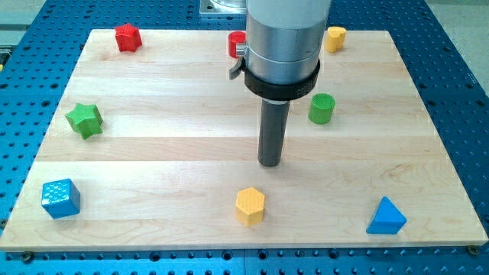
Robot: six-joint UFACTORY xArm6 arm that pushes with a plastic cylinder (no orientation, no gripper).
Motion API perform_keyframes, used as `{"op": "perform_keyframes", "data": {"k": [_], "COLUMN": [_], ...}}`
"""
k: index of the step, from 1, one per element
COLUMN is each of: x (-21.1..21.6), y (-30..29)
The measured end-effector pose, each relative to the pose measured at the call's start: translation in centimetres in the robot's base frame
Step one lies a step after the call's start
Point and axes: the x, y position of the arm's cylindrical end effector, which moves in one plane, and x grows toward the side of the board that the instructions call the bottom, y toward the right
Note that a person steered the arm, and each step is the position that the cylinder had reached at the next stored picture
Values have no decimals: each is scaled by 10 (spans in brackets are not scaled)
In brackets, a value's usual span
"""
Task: Place the green circle into the green star
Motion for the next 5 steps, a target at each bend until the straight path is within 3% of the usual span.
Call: {"op": "perform_keyframes", "data": {"k": [3, 4, 5], "x": [-9, 12, 1], "y": [0, 37, 125]}}
